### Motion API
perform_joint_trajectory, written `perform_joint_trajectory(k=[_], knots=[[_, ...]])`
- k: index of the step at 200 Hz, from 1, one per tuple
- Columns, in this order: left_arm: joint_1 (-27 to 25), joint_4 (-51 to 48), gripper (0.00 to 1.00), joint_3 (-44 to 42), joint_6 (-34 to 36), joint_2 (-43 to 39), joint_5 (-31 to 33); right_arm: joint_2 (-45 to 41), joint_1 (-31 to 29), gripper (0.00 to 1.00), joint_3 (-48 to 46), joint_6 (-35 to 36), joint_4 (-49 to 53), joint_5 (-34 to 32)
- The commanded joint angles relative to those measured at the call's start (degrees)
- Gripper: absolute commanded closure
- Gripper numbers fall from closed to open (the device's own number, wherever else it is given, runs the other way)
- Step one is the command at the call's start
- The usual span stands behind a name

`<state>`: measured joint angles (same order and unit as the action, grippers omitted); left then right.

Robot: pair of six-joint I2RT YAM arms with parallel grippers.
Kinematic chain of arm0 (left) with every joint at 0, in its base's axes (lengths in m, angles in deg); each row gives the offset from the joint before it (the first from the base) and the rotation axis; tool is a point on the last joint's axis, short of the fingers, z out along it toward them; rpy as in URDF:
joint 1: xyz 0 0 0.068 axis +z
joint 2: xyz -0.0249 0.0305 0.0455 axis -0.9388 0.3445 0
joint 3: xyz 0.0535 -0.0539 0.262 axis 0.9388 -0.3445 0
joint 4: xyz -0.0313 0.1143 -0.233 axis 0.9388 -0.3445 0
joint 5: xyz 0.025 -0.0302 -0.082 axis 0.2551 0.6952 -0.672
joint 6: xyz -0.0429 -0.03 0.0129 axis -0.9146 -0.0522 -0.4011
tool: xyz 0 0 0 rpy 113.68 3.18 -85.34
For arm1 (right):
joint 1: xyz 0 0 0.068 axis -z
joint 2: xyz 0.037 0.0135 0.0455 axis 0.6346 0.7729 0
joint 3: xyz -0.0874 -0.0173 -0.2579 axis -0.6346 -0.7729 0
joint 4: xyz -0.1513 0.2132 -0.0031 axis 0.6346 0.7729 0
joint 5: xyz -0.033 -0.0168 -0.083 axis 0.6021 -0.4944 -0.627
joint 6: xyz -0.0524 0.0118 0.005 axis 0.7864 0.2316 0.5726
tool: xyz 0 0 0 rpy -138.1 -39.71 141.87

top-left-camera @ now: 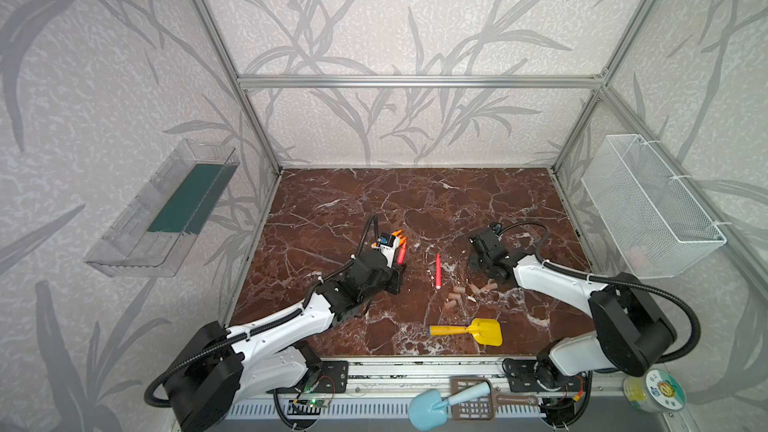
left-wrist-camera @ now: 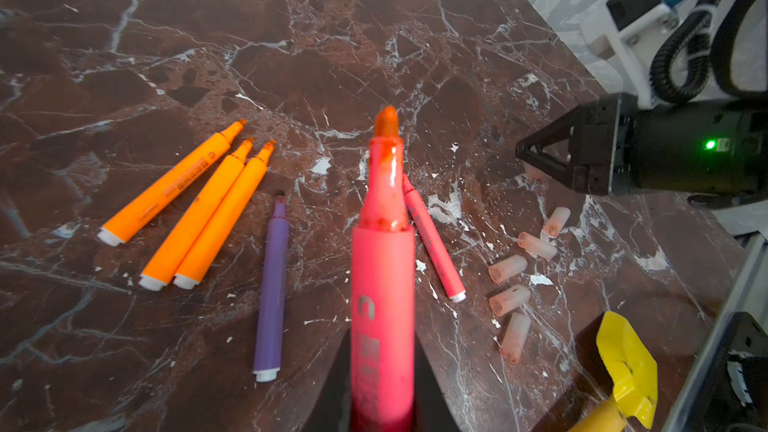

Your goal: Insert the pens into the pen caps

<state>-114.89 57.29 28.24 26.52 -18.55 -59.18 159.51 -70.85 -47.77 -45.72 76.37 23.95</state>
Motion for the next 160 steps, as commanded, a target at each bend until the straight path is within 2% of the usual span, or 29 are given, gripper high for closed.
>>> perform_joint_trajectory(k=[1,40,81,160], knots=[[-0.46,1.75,1.0,2.34,0.06,1.23,-4.91,-4.15,-0.09,0.87,-1.33,0.01,-1.12,2.6],[-1.67,6.64,1.0,2.31,-1.8,4.21,-9.14,-11.5,-0.24,0.87,-5.19,-0.32,-10.97,10.61],[-3.55,15.44,1.0,0.62,-5.14,7.33,-11.34,-16.73,-1.8,0.87,-9.21,-4.11,-24.33,16.11],[-6.55,23.35,1.0,1.84,-8.58,13.69,-13.57,-16.02,-9.73,0.87,-8.7,-6.51,-36.92,11.5]])
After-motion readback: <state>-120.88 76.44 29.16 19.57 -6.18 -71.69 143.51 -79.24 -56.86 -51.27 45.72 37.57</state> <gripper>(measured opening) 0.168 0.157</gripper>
